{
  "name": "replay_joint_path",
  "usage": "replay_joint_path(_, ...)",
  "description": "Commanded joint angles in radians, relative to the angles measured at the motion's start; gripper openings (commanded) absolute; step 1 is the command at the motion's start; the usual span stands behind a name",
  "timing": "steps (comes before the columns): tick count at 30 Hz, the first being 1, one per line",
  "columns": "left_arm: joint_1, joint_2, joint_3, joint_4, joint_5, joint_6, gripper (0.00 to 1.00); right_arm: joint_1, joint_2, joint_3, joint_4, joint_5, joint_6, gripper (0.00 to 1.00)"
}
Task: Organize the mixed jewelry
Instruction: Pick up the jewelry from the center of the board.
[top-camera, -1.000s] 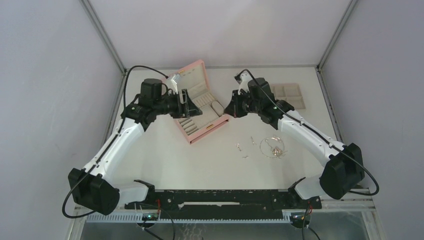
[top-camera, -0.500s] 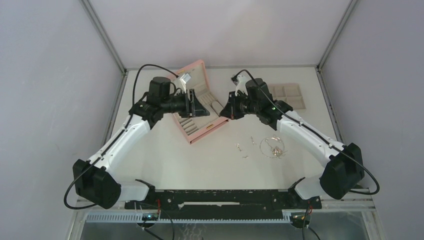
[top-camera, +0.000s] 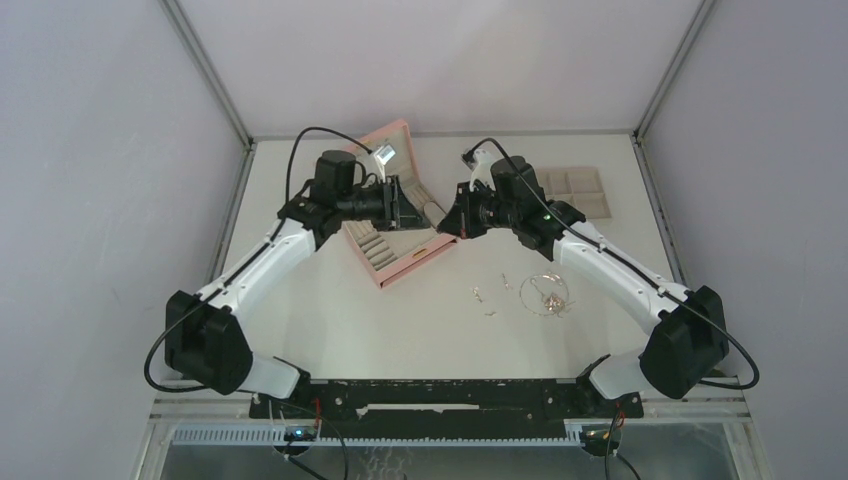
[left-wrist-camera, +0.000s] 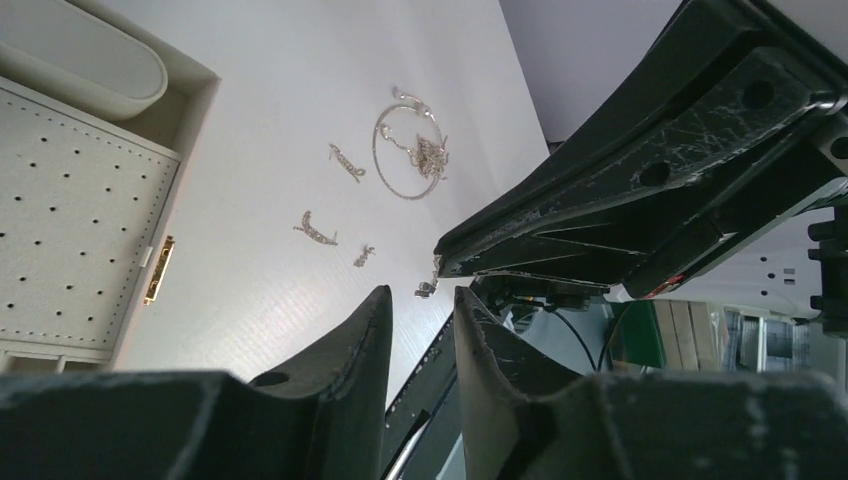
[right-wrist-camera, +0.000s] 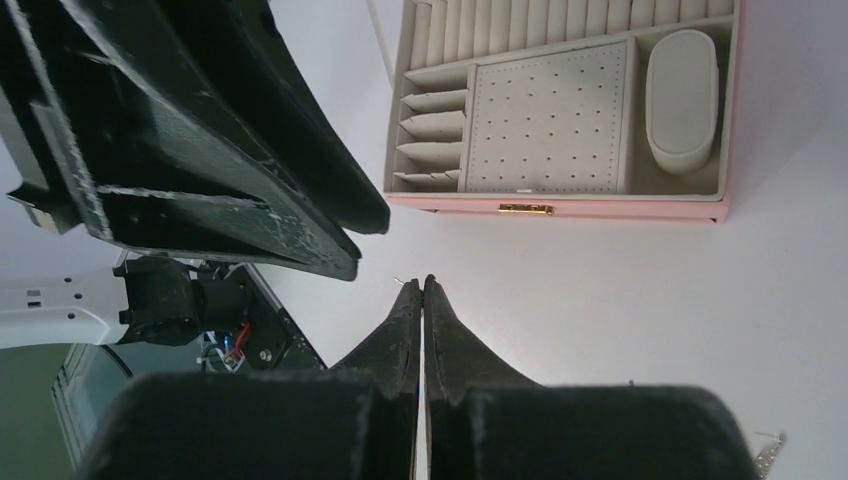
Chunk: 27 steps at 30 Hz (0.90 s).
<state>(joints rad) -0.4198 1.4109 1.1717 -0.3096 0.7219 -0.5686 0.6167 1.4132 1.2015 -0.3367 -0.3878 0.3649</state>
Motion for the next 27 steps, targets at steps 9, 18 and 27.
replay_joint_path(9,-0.017,0.023,0.025,0.020,0.076,0.016,0.31,0.008,0.002,0.056,0.059,-0.016,0.014,0.00)
replay_joint_path(18,-0.022,0.030,0.034,0.021,0.077,0.013,0.26,0.008,0.018,0.073,0.062,-0.023,0.012,0.00)
replay_joint_path(27,-0.021,0.033,0.034,0.055,0.076,-0.014,0.21,0.009,0.021,0.074,0.057,-0.028,0.007,0.00)
